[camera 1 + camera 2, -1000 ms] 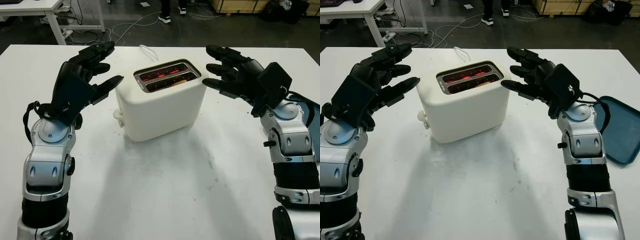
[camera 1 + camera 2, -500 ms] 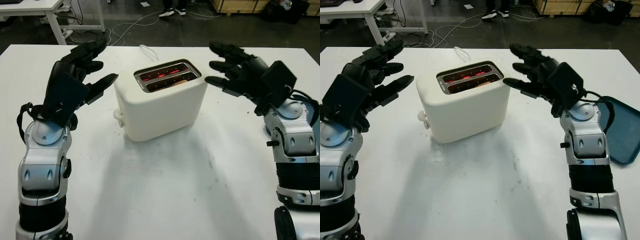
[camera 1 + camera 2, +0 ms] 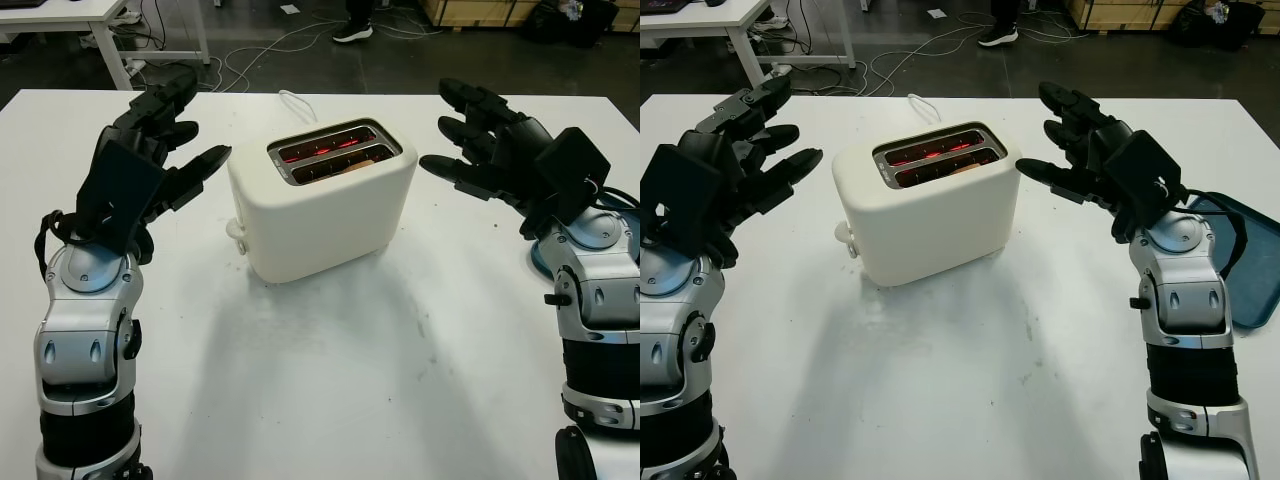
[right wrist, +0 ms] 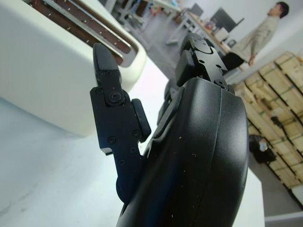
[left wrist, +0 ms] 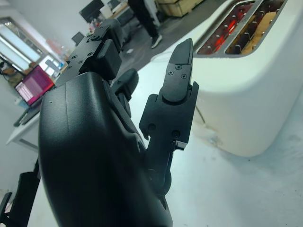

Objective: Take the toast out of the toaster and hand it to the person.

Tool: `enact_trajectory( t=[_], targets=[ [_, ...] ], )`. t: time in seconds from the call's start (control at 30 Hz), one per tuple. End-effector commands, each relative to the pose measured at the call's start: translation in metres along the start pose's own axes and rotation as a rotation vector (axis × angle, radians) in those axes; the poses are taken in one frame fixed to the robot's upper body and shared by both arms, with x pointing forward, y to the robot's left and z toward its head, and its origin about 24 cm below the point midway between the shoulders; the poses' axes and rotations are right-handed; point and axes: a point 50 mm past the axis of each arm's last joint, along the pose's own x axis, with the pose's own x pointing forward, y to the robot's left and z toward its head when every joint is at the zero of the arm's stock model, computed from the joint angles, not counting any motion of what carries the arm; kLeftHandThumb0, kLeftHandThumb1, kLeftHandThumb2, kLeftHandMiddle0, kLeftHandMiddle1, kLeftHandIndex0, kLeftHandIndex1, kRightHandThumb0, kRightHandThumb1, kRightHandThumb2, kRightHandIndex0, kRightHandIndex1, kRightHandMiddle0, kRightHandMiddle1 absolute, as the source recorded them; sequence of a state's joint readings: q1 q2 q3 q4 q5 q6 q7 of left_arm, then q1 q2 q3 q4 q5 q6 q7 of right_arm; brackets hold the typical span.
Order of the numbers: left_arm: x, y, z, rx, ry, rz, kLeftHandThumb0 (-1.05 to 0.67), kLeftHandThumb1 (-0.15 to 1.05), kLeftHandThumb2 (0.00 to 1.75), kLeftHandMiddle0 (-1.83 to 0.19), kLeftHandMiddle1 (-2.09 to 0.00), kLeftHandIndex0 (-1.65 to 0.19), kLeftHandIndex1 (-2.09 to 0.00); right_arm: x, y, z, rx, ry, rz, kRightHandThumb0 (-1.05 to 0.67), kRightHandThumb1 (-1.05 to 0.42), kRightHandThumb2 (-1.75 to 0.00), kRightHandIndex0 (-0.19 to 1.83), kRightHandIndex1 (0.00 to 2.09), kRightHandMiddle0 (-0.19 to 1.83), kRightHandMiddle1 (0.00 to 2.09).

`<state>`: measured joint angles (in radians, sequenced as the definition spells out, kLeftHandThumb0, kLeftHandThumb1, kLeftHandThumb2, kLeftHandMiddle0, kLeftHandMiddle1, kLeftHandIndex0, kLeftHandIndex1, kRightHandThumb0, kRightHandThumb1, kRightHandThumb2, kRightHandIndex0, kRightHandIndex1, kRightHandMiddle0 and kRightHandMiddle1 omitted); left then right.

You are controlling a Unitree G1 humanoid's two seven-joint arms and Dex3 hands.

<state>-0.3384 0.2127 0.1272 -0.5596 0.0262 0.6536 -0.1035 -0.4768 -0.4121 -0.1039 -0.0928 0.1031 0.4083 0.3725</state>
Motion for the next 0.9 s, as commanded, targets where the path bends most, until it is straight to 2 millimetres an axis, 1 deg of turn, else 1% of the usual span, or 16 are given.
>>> enact_trajectory(
  t=[0.0, 0.5, 0.63, 0.87],
  targets=[
    [-0.0007, -0.0006, 0.0026, -0.007, -0.008, -0.001, -0.43, 0.92, 0.16, 0.0, -0.79, -0.35, 0.0, -0.0012, 0.0024, 0.0003, 0.013, 0.003, 0.001, -0.3, -0.92, -0.07, 0.07, 0.17, 0.15, 0.01],
    [-0.0034, -0.0007, 0.0016, -0.002, -0.012, -0.01, -0.43, 0.92, 0.15, 0.0, -0.78, -0.35, 0.0, 0.0008, 0.0029, 0.0006, 0.02, 0.003, 0.017, -0.35, -0.92, -0.04, 0.11, 0.14, 0.19, 0.02],
    [-0.004, -0.0009, 0.0013, 0.008, -0.015, -0.007, -0.43, 0.92, 0.15, 0.0, -0.8, -0.36, -0.01, 0.0013, 0.0029, 0.0006, 0.042, 0.007, 0.018, -0.34, -0.92, -0.03, 0.11, 0.14, 0.19, 0.02],
    [-0.0044, -0.0017, 0.0007, -0.003, -0.014, -0.007, -0.43, 0.92, 0.15, 0.0, -0.79, -0.35, -0.01, 0.0017, 0.0023, -0.0001, 0.03, 0.005, 0.019, -0.33, -0.92, -0.02, 0.13, 0.13, 0.2, 0.02]
  ],
)
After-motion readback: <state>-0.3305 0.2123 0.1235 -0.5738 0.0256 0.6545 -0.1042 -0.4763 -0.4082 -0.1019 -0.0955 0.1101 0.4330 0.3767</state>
